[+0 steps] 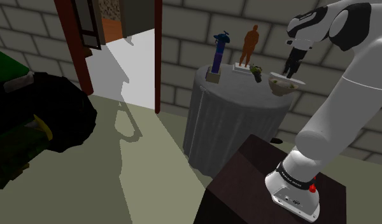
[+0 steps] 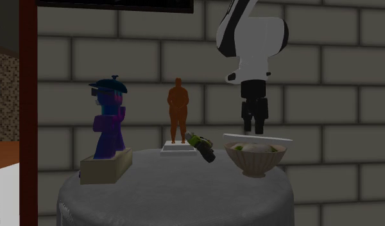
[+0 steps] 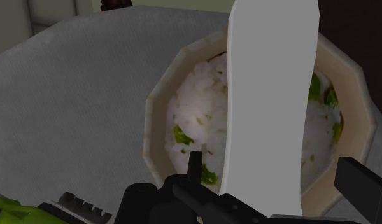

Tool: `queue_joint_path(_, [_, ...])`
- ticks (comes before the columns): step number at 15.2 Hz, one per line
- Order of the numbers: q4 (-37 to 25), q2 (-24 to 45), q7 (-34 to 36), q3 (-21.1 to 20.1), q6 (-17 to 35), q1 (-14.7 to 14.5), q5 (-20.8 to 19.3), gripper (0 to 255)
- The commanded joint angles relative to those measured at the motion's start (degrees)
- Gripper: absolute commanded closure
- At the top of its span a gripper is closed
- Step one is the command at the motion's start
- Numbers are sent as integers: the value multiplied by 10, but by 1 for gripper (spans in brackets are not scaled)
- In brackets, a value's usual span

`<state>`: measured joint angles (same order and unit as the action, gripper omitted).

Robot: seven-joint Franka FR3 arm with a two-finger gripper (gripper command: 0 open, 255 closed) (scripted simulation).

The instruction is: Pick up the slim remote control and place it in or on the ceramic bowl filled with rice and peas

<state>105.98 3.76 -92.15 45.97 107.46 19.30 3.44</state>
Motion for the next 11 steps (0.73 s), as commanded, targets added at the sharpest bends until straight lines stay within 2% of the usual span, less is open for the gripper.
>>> queue_joint_path(1, [-21,-8,4,0,-27,-1,-6,0])
queue_joint_path(3, [-55,-9,5,1,-61,-1,-7,0])
queue_joint_path(11, [-55,-9,5,1,-61,-1,-7,0])
